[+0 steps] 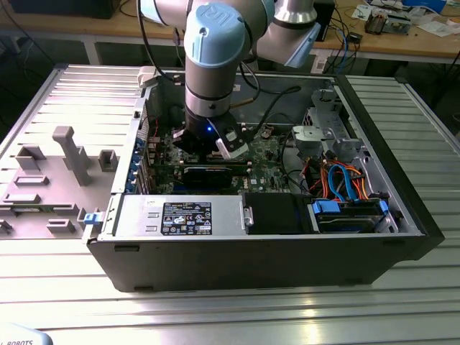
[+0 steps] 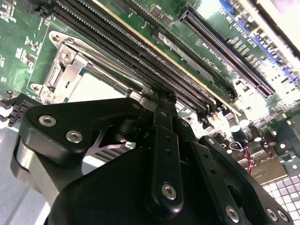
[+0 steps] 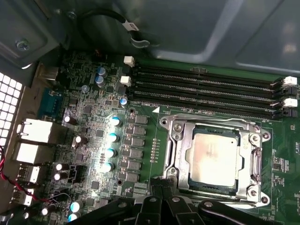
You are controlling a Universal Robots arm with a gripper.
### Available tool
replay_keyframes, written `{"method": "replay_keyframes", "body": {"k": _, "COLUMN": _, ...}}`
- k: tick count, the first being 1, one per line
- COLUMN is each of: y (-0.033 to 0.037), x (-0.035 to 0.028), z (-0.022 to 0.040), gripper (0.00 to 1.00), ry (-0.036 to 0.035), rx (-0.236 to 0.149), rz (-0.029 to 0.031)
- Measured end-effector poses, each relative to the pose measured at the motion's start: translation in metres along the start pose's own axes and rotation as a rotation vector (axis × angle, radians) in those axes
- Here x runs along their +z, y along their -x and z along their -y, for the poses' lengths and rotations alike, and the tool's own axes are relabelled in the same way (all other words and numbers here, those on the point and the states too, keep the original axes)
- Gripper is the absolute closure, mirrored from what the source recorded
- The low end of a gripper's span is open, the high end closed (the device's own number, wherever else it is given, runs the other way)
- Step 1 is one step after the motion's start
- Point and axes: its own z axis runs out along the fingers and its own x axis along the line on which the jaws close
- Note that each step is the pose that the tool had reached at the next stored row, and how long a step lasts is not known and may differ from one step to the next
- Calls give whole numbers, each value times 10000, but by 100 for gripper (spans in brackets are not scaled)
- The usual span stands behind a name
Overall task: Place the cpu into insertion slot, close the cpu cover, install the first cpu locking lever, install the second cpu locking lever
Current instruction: 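Install the second cpu locking lever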
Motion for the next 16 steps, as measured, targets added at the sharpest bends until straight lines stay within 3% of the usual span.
{"method": "replay_keyframes", "body": {"k": 6, "y": -9, "x": -68, "z": -23, "gripper": 89, "ry": 3, "rx": 0, "rz": -3}}
{"method": "replay_keyframes", "body": {"k": 9, "y": -9, "x": -187, "z": -66, "gripper": 89, "ry": 26, "rx": -2, "rz": 1}}
{"method": "replay_keyframes", "body": {"k": 12, "y": -11, "x": -258, "z": -86, "gripper": 89, "ry": 25, "rx": -2, "rz": 1}}
{"method": "replay_keyframes", "body": {"k": 16, "y": -11, "x": -287, "z": -94, "gripper": 89, "ry": 26, "rx": -2, "rz": 1}}
